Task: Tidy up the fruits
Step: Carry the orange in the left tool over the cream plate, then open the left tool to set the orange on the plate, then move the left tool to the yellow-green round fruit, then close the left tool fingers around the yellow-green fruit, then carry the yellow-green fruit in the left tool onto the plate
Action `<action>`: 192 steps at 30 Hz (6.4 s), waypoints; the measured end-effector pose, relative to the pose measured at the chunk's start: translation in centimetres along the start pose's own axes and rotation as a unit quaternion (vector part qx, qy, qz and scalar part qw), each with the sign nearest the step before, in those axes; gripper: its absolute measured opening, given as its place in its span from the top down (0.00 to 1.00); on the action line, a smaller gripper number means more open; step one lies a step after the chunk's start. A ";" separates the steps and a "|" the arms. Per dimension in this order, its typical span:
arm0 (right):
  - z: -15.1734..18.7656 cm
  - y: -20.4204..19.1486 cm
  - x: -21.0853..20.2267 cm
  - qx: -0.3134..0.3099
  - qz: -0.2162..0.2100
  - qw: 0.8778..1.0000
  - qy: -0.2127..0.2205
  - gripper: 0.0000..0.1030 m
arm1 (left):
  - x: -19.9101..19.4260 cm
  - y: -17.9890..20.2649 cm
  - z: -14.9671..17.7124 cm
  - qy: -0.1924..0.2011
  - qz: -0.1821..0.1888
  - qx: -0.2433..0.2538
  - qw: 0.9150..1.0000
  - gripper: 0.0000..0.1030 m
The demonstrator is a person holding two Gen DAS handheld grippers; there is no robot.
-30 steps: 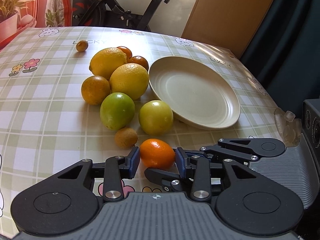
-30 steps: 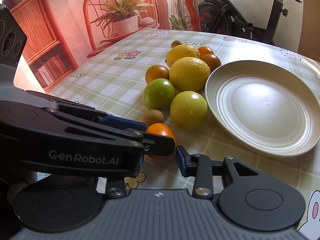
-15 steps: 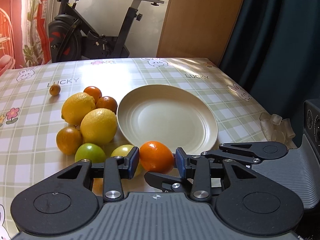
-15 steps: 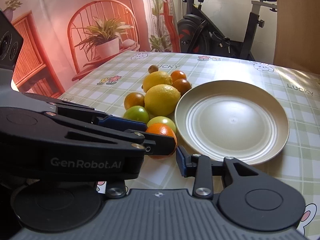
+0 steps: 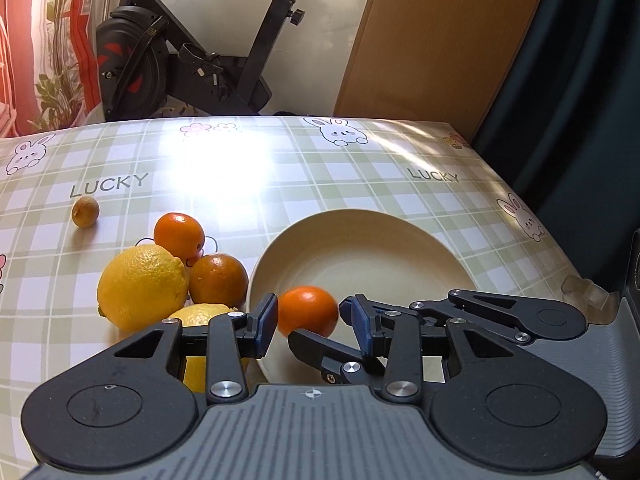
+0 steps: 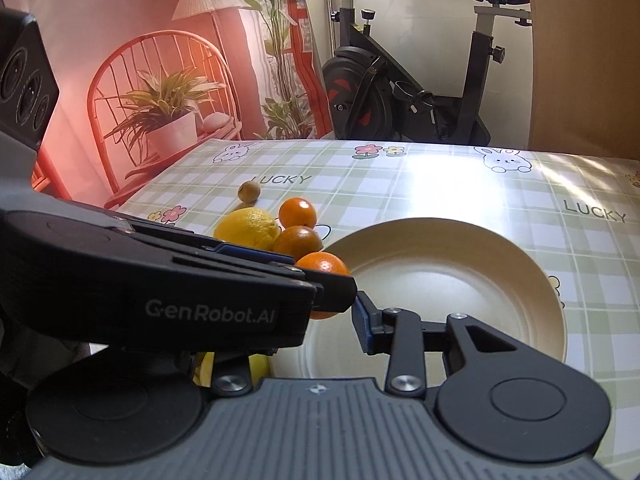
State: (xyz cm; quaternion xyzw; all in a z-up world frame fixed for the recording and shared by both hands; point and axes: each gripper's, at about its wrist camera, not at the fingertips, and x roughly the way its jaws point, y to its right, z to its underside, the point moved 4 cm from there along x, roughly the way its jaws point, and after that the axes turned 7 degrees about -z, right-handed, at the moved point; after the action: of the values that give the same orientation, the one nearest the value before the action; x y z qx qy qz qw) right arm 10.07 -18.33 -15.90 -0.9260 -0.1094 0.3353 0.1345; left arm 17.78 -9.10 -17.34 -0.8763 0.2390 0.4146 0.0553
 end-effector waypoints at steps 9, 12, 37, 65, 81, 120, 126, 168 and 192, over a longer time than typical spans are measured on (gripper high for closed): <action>-1.1 1.5 3.1 0.028 0.015 0.999 -0.006 0.63 | 2.3 -0.7 -1.4 -0.012 -0.014 0.002 1.000 0.59; -1.3 2.0 3.3 0.039 0.015 0.999 -0.003 0.63 | 2.4 -0.5 -1.6 -0.012 -0.017 0.010 1.000 0.59; 0.0 1.3 -1.2 0.066 0.044 0.996 0.036 0.55 | -4.3 -1.5 0.3 0.048 -0.031 -0.021 0.998 0.46; 3.2 -5.4 -2.1 -0.027 -0.003 1.000 0.010 0.55 | -9.3 -8.1 7.0 0.055 -0.054 -0.122 0.989 0.46; 3.9 -5.7 -0.5 -0.043 -0.009 0.999 0.002 0.55 | -8.6 -6.3 7.7 0.051 -0.028 -0.092 0.994 0.48; 5.6 -4.2 -0.1 0.026 -0.038 0.998 -0.032 0.55 | -4.0 -2.4 7.9 -0.005 0.001 -0.029 1.000 0.55; 5.4 -4.5 -0.6 0.021 -0.044 0.999 -0.022 0.55 | -5.0 -2.2 7.5 0.008 -0.006 -0.024 1.000 0.55; 1.3 0.7 2.3 0.021 0.033 0.999 -0.010 0.56 | 1.8 0.0 1.4 0.004 -0.016 -0.003 1.000 0.56; 2.0 0.1 0.0 0.049 0.069 0.996 0.007 0.46 | -3.1 -0.3 2.1 0.045 -0.015 -0.024 0.999 0.44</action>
State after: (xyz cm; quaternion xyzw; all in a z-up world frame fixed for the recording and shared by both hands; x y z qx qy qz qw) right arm 8.84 -18.09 -17.41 -0.9259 -0.0277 0.3423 0.1575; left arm 14.76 -7.06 -16.35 -0.8985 0.2181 0.3799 0.0299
